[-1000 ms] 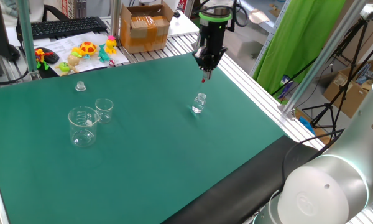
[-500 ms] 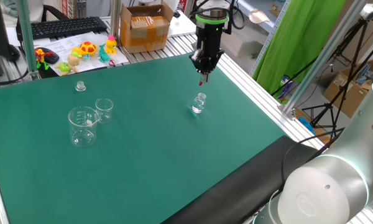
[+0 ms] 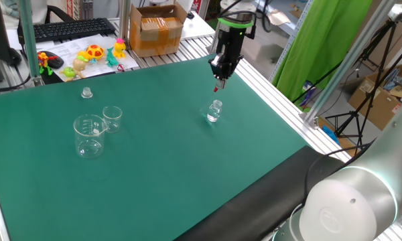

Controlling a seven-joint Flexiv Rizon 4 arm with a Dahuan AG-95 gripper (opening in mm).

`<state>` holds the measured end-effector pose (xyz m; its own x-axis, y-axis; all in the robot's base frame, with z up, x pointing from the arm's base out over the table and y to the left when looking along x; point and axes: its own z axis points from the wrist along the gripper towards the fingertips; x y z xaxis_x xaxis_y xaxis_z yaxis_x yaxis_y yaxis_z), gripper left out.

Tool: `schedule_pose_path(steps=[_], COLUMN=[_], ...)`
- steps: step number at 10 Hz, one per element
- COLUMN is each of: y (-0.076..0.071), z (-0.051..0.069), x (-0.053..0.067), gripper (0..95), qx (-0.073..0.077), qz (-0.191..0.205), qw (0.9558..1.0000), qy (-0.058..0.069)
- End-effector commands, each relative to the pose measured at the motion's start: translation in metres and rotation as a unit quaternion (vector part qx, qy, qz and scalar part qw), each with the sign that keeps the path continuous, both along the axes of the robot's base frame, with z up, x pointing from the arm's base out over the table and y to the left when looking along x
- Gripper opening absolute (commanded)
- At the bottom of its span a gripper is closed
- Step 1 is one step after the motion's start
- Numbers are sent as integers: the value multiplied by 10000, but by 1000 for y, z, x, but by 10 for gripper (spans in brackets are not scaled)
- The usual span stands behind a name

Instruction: Transfer liquid using a dropper

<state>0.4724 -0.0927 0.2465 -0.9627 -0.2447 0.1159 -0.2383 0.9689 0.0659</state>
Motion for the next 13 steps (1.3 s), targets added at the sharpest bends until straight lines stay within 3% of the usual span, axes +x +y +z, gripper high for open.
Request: schedule_pose_path(steps=[1,7,13], y=[0,10,51], z=[0,-2,9], x=[0,4,20], gripper=[0,0,0], qx=[197,237,133], qz=[-2,-46,-345], qw=[9996,9995,9992], qy=[-192,-199,-121])
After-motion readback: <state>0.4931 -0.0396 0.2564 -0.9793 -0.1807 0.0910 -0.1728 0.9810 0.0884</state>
